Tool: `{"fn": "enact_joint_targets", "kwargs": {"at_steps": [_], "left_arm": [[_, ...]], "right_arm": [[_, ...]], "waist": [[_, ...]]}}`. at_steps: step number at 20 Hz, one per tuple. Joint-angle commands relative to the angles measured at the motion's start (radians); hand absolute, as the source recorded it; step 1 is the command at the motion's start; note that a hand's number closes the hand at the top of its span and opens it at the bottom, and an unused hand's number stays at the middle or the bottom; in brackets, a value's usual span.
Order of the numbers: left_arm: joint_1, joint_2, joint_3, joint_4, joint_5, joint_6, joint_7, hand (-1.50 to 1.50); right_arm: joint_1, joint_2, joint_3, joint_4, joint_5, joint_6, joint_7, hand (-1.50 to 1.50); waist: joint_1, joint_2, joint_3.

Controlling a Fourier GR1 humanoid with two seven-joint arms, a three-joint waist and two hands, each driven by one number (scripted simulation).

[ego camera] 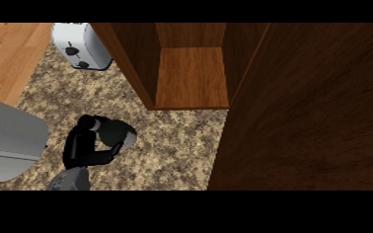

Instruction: Pick up the wine, place it into the cabinet and close the cabinet

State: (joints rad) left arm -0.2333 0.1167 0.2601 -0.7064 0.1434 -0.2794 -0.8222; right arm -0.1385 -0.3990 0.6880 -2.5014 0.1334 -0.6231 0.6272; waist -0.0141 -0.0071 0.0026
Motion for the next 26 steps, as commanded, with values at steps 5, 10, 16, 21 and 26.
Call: {"fn": "enact_joint_targets", "kwargs": {"at_steps": [5,10,16,21,26], "left_arm": [[0.086,0.029,-0.101,-0.068,-0.074,-0.05,0.041,1.5],[0.104,0.007,-0.145,-0.137,-0.064,-0.096,0.078,1.5],[0.131,-0.06,-0.203,-0.239,-0.057,-0.099,0.123,1.5],[0.165,-0.093,-0.243,-0.437,-0.033,-0.06,0.281,1.5],[0.28,-0.115,-0.38,-0.562,-0.018,-0.016,0.294,1.5]], "right_arm": [[0.09,-0.047,0.037,-0.151,0.098,-0.014,-0.009,-1.5],[0.084,-0.071,0.032,-0.162,0.075,-0.012,-0.004,-1.5],[0.129,-0.066,0.043,-0.163,0.074,-0.048,-0.071,-1.5],[0.164,-0.115,0.063,-0.213,0.094,-0.059,-0.062,-1.5],[0.162,-0.129,0.026,-0.167,0.031,-0.035,-0.125,-1.5]], "waist": [[0.004,0.0,-0.002],[0.004,0.0,-0.003],[0.001,0.0,-0.002],[0.001,-0.003,-0.002],[0.009,0.003,-0.002]]}}
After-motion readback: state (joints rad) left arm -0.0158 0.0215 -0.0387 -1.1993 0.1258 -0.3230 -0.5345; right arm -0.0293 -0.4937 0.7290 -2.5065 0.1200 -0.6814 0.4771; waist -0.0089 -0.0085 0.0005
